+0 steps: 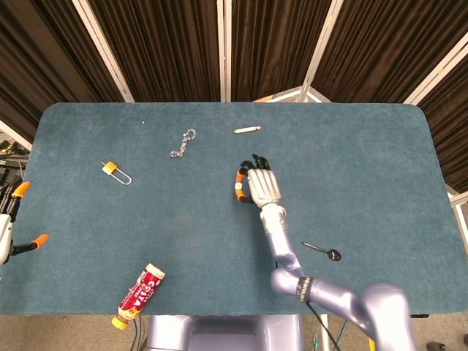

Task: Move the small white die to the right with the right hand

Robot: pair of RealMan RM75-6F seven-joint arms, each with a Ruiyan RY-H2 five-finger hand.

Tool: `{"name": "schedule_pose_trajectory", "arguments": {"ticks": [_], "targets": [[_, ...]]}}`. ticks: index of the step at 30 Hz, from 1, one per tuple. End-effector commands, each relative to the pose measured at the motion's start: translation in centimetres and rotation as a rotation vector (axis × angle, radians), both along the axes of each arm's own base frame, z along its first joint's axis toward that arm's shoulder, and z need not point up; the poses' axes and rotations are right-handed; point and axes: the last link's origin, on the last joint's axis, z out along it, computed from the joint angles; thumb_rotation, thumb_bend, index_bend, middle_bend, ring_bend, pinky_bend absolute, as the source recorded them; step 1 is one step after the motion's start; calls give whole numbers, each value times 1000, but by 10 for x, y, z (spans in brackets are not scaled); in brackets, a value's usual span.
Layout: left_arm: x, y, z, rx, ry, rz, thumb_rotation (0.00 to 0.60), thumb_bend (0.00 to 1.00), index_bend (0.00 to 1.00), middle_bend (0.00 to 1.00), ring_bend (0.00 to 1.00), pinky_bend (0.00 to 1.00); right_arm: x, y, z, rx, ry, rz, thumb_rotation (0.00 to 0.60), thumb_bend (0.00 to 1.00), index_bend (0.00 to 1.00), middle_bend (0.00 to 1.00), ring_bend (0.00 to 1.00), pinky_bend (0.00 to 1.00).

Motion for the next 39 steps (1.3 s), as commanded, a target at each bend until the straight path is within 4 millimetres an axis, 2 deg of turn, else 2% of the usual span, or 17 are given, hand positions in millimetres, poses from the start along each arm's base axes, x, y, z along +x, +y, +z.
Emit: {"name": "schedule_pose_trajectory", "arguments": {"ticks": [1,9,11,13,19,24,29,35,39], "targets": [[1,0,-1,-1,3,-4,600,123,0,0,0,0,-20,5,36,-49,0,-6,600,406,583,232,0,0],[7,-1,-5,-2,23,-29,600,122,0,0,0,0,-63,27,78,-75,66,-37,600,385,567,230,0,0],[13,-2,-7,-3,30,-50,600,123,0,0,0,0,-81,31,93,-94,58,-85,600,383,566,230,0,0],[15,-2,-8,0,31,-56,600,123,0,0,0,0,-87,33,99,-94,56,-98,600,381,562,229,0,0],[20,-2,-8,3,30,-75,600,122,0,0,0,0,-99,37,110,-118,74,-119,600,346,536,209,0,0],[23,-3,-7,4,23,-84,600,123,0,0,0,0,-104,43,116,-118,77,-128,600,271,435,152,0,0],[25,-4,-7,3,24,-95,600,123,0,0,0,0,-104,53,120,-111,65,-130,600,241,345,118,0,0],[28,-8,-4,13,16,-108,600,123,0,0,0,0,-107,62,128,-126,77,-132,600,228,324,106,0,0],[29,-12,-2,21,9,-118,600,123,0,0,0,0,-115,75,136,-132,69,-141,600,221,323,91,0,0]]}}
